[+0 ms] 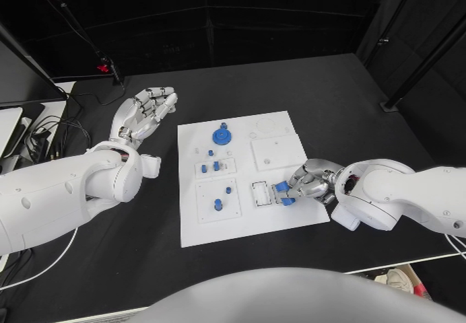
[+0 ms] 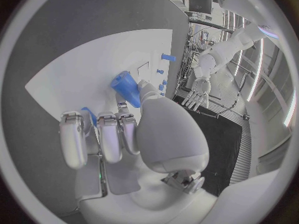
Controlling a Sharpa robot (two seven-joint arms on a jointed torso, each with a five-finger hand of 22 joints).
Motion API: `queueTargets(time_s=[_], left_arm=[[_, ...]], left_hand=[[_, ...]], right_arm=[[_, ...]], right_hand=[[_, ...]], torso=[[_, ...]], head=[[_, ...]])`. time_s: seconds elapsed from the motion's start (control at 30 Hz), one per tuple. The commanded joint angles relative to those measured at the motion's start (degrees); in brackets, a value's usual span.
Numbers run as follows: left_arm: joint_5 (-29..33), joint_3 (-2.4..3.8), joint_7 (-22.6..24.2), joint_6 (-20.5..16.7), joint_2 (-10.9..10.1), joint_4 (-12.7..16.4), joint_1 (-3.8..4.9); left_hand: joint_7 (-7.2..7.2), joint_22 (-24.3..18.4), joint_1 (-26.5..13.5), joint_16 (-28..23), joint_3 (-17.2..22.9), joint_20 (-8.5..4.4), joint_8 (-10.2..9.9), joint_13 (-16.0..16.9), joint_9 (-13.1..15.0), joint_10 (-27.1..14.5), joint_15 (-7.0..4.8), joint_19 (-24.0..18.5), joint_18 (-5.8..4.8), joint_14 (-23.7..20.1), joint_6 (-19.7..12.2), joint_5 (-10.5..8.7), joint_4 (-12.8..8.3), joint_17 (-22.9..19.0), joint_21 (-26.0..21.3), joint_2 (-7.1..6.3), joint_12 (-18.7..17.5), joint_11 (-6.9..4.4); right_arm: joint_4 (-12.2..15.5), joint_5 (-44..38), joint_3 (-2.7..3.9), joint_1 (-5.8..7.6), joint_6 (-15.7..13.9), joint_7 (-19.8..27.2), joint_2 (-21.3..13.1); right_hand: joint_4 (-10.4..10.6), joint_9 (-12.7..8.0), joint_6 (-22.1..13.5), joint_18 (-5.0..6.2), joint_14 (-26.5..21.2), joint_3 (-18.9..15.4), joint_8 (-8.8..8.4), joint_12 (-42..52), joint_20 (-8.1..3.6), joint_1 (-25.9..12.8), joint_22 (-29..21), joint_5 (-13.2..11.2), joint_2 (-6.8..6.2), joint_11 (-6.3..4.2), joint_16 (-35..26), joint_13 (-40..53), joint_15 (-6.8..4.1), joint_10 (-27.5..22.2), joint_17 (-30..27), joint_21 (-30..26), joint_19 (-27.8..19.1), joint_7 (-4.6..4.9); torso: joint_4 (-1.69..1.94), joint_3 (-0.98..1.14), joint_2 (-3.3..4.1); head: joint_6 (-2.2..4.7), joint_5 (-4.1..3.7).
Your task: Assemble the parts on the task board
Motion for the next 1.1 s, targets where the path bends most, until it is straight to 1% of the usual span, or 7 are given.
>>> queueTargets(time_s=[0.03,0.2,0.47,0.57,0.73,0.87,1.1], left_arm=[[0.0,0.06,4.6,0.6,0.1,-0.1,0.0],[0.0,0.06,4.6,0.6,0.3,-0.2,-0.08],[0.0,0.06,4.5,0.6,0.4,-0.3,-0.12],[0.0,0.06,4.5,0.6,0.5,-0.3,-0.13],[0.0,0.06,4.5,0.6,0.6,-0.3,-0.13],[0.0,0.06,4.5,0.6,0.6,-0.3,-0.13],[0.0,0.06,4.4,0.7,0.6,-0.3,-0.13]], left_hand=[[8.61,-0.1,0.0,0.2,-0.4,0.02,0.2,-0.1,-0.1,-0.3,-0.04,0.1,-0.69,-0.5,-0.3,0.23,0.0,-0.1,0.2,0.62,0.4,0.04],[8.61,-0.1,0.0,0.2,-0.4,0.02,0.2,-0.1,-0.1,-0.3,-0.04,0.1,-0.69,-0.5,-0.3,0.23,0.0,-0.1,0.2,0.62,0.4,0.04],[8.61,-0.1,0.0,0.2,-0.4,0.02,0.2,-0.1,-0.1,-0.3,-0.04,0.1,-0.69,-0.5,-0.3,0.23,0.0,-0.1,0.2,0.62,0.4,0.04],[8.61,-0.1,0.0,0.2,-0.4,0.02,0.3,-0.1,-0.1,-0.3,-0.04,0.1,-0.69,-0.5,-0.3,0.25,0.0,-0.2,0.2,0.66,0.4,0.03],[8.61,-0.1,0.0,0.2,-0.4,0.02,0.3,-0.1,-0.1,-0.3,-0.04,0.1,-0.69,-0.5,-0.3,0.25,0.0,-0.2,0.2,0.66,0.4,0.03],[8.61,-0.1,0.0,0.2,-0.4,0.02,0.3,-0.1,-0.1,-0.3,-0.04,0.1,-0.69,-0.5,-0.3,0.25,0.0,-0.2,0.2,0.66,0.4,0.03],[8.61,-0.2,0.1,0.3,-0.4,0.02,0.3,-0.1,-0.1,-0.3,-0.04,0.0,-0.69,-0.5,-0.3,0.26,0.0,-0.2,0.2,0.71,0.5,0.03]], right_arm=[[1.0,7.3,0.04,0.08,-4.0,5.5,-0.7],[2.1,9.3,0.08,0.56,-4.7,8.3,-1.5],[2.7,9.6,0.12,1.17,-4.9,9.2,-0.6],[2.6,7.9,0.12,1.24,-4.8,8.2,0.0],[2.4,3.1,0.13,1.28,-4.7,4.7,1.5],[2.4,-2.0,0.12,1.29,-4.3,1.5,2.5],[2.7,-13.3,0.11,1.29,-1.8,-3.9,3.9]], right_hand=[[-0.5,-0.3,3.3,-0.42,6.1,1.1,-0.78,0.1,-0.23,0.5,15.1,0.1,0.64,-0.39,0.1,15.1,-0.22,6.2,15.1,0.2,6.0,-2.53],[0.6,-0.9,4.4,-0.42,6.1,1.1,-2.21,0.1,-0.33,-0.8,15.1,0.4,0.61,-0.51,0.1,15.1,-0.29,6.2,15.1,0.2,6.0,-2.64],[2.1,-1.4,6.6,-0.42,6.1,0.7,-3.97,0.1,-0.51,-1.9,15.1,0.5,0.4,-0.86,0.1,15.1,-0.5,6.2,15.1,0.2,6.0,-3.04],[2.5,-1.6,7.3,-0.42,6.1,0.7,-4.63,0.1,-0.58,-2.1,15.1,0.6,0.53,-0.99,0.1,15.1,-0.58,6.2,15.1,0.2,6.0,-3.17],[3.4,-1.9,8.1,-0.42,6.1,0.5,-5.57,0.1,-0.68,-2.7,15.1,0.8,0.6,-1.07,0.1,15.1,-0.66,6.2,15.1,0.2,6.0,-3.23],[3.7,-2.0,8.3,-0.42,6.1,0.3,-5.92,0.1,-0.71,-2.9,15.1,0.7,0.61,-1.08,0.1,15.1,-0.68,6.2,15.1,0.2,6.0,-3.23],[4.2,-2.2,8.8,-0.42,6.1,-0.1,-6.74,0.1,-0.77,-3.2,15.1,0.3,0.26,-1.06,0.1,15.1,-0.74,6.2,15.1,0.2,6.0,-3.21]], torso=[[0.12,0.01,-0.04],[0.2,-0.03,-0.02],[0.12,-0.06,0.04],[0.23,-0.06,0.01],[0.08,-0.07,0.03],[0.16,-0.07,0.03],[0.05,-0.1,0.01]], head=[[0.0,0.21],[0.0,0.35],[0.0,1.36],[0.0,1.59],[0.0,1.98],[0.0,2.13],[0.0,2.43]])
